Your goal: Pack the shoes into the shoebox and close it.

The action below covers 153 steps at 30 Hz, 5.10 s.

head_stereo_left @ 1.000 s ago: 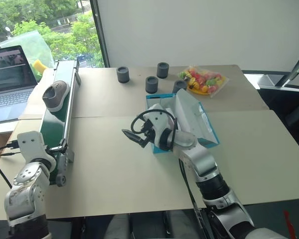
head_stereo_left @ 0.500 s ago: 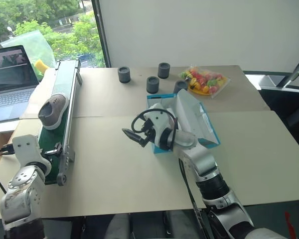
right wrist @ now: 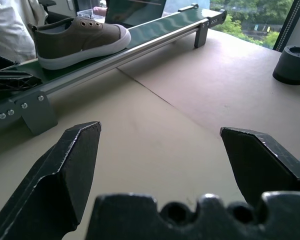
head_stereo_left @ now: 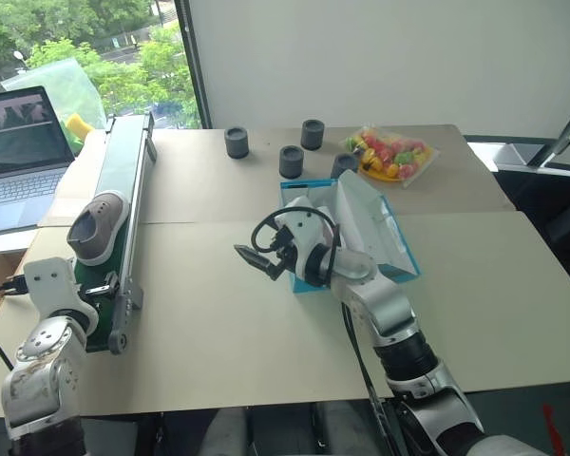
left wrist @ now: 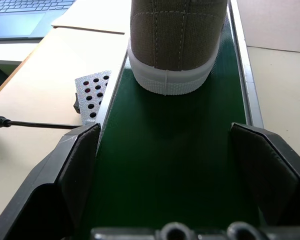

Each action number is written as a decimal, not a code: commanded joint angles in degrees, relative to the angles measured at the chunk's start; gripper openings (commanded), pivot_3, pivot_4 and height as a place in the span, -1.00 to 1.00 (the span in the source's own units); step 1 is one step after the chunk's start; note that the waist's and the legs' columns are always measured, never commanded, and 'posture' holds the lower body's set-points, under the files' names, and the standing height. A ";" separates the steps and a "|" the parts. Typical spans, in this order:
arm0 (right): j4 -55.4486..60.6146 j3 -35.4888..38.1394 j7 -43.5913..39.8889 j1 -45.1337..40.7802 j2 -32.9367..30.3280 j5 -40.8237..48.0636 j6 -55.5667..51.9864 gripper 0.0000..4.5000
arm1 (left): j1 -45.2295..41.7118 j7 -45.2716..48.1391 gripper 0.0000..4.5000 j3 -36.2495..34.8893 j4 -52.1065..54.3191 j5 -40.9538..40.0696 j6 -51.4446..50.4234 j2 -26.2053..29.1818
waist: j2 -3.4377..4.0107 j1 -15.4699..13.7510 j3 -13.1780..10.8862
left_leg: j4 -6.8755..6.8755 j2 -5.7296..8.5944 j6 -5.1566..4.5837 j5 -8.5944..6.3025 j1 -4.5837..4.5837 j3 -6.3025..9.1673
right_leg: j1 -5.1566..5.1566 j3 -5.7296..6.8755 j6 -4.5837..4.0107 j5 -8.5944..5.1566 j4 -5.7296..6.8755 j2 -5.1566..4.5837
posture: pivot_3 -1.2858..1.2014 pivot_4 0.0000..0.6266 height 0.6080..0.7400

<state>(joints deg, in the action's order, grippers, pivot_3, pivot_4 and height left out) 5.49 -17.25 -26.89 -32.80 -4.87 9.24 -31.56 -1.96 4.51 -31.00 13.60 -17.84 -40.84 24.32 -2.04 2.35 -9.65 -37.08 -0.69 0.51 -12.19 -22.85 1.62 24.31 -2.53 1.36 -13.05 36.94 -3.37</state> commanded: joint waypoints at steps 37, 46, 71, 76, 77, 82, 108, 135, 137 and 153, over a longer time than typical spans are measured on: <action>-2.09 23.44 6.77 -9.40 11.45 24.47 -23.34 1.00 | -9.25 -6.78 0.22 20.84 13.30 12.25 4.84 -2.05 | -0.02 -0.30 -0.01 | 0.06 -0.04 0.01 0.00 -0.16 0.14 | 0.09 0.01 -0.05 0.04 -0.07 -0.01 | 0.03 -0.52 1.00; -15.90 44.29 21.45 -16.49 13.93 48.64 -40.21 1.00 | -6.22 0.19 0.22 38.78 21.42 8.75 6.90 -12.32 | 0.03 -0.17 -0.01 | 0.32 -0.09 -0.11 -0.11 -0.58 0.23 | 0.40 -0.07 -0.05 0.07 -0.16 -0.09 | 0.03 -0.52 1.00; -12.35 40.85 32.25 -13.87 12.47 58.46 -33.25 -0.48 | -11.74 7.32 0.22 37.04 18.81 2.94 2.75 -13.08 | 0.04 0.17 -0.01 | -0.01 0.04 -0.14 -0.10 -0.99 -0.16 | 0.75 -0.04 0.00 0.05 0.07 0.13 | 0.03 -0.52 1.00; -13.01 40.77 32.65 -13.93 12.08 58.50 -32.82 -0.48 | -11.61 7.90 0.22 37.82 18.95 3.44 2.90 -12.25 | 0.04 0.17 -0.01 | -0.01 0.04 -0.14 -0.10 -0.99 -0.16 | 0.75 -0.04 0.00 0.06 0.08 0.13 | 0.03 -0.52 1.00; -13.13 40.82 32.81 -13.93 12.02 58.52 -32.69 -0.48 | -11.57 8.01 0.22 38.00 18.90 3.68 3.07 -11.98 | 0.04 0.17 -0.01 | -0.01 0.04 -0.14 -0.10 -0.99 -0.16 | 0.75 -0.04 0.00 0.06 0.08 0.13 | 0.03 -0.52 1.00; -12.86 40.83 33.72 -13.42 11.64 59.65 -32.64 -0.50 | -11.34 8.85 0.65 38.41 19.22 4.76 5.03 -10.84 | 0.04 0.17 -0.01 | -0.01 0.04 -0.14 -0.10 -0.99 -0.16 | 0.75 -0.04 0.00 0.06 0.08 0.13 | 0.03 -0.52 1.00; -52.39 14.58 6.14 -43.44 -13.58 23.68 -37.03 -0.50 | -4.68 31.84 0.93 35.89 19.85 2.74 15.05 10.76 | 0.18 0.42 -0.07 | 0.08 -0.02 -0.18 -0.11 -0.89 -0.37 | 0.80 -0.25 -0.09 0.03 -0.08 0.24 | 0.03 -0.52 1.00; -73.76 8.77 -9.85 -46.35 -4.10 -1.14 -21.87 0.31 | -2.44 29.68 0.95 36.88 20.95 3.60 14.33 7.08 | 0.20 0.19 -0.05 | 0.08 -0.01 -0.17 -0.12 -0.81 -0.29 | 0.77 -0.17 -0.06 0.06 0.16 0.19 | 0.03 -0.52 1.00; -73.54 10.95 -9.19 -48.08 -4.37 -0.73 -21.94 0.63 | -2.34 29.74 0.95 36.80 21.03 3.57 14.31 7.10 | 0.20 0.18 -0.05 | 0.07 0.00 -0.16 -0.11 -0.81 -0.29 | 0.77 -0.17 -0.06 0.06 0.17 0.19 | 0.03 -0.52 1.00; -39.32 21.72 -17.48 -41.63 -15.92 9.96 -45.76 0.66 | -3.64 29.92 0.95 36.87 18.64 3.11 15.17 5.48 | 0.19 -0.44 -0.05 | 0.05 0.01 -0.16 -0.12 -0.91 -0.24 | 0.77 -0.08 -0.06 0.06 0.13 0.16 | 0.03 -0.52 1.00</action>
<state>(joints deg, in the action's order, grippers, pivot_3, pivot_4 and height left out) -43.50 1.32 -43.28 -78.16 -19.43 15.11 -74.00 -5.35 34.78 6.14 31.31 -14.26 -26.45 30.47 -1.85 1.91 -9.70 -37.04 -0.68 0.35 -12.31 -23.76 1.42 25.04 -2.57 1.30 -12.99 37.04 -3.21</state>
